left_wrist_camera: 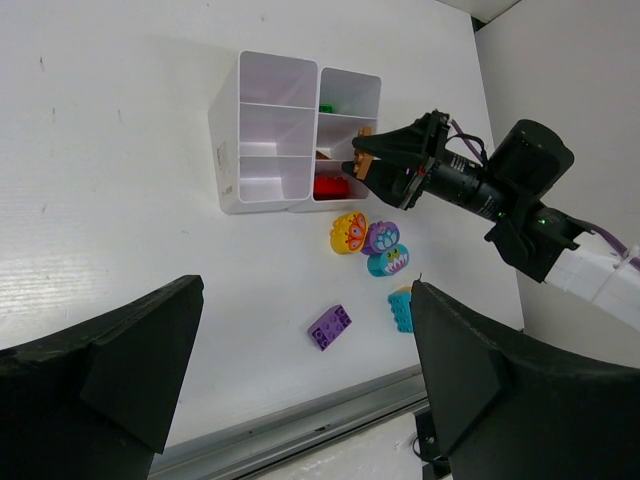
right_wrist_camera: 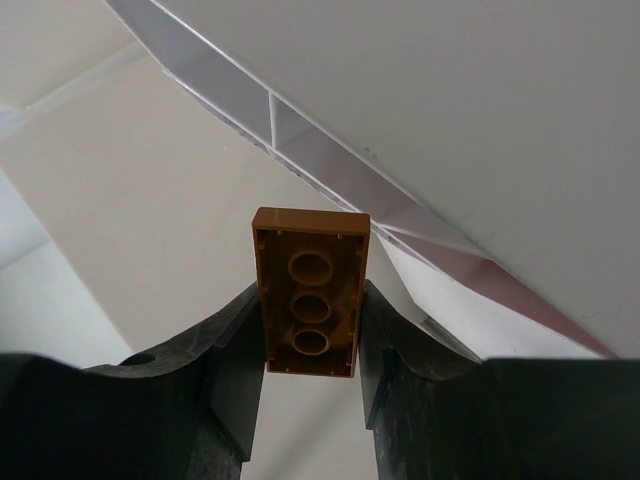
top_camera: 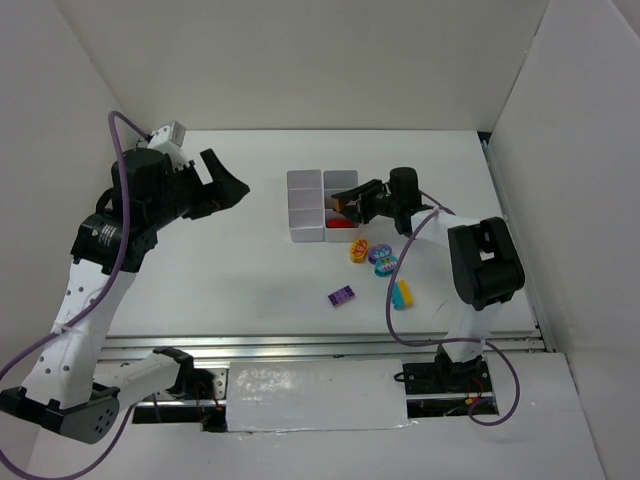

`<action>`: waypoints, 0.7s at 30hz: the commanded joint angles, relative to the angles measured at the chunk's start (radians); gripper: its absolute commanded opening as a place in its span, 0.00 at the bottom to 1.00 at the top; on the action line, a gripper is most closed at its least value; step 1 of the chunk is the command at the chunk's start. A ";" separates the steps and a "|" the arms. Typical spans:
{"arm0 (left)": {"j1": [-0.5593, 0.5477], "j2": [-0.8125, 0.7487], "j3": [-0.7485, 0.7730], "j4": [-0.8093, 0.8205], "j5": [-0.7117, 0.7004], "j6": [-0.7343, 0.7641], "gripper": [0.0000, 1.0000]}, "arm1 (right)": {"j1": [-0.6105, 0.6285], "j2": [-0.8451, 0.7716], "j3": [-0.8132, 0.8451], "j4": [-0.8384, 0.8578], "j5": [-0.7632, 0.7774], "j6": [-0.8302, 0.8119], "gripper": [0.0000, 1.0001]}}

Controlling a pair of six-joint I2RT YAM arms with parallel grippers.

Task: Sort the legos into containers by color

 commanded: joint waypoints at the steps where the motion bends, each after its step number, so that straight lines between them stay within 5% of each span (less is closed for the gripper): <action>1: 0.006 -0.005 -0.002 0.040 0.001 0.020 0.98 | -0.007 -0.003 0.032 0.028 -0.006 0.001 0.45; 21: 0.009 -0.010 -0.013 0.045 0.011 0.020 0.98 | -0.015 -0.024 0.067 -0.012 -0.015 -0.030 0.55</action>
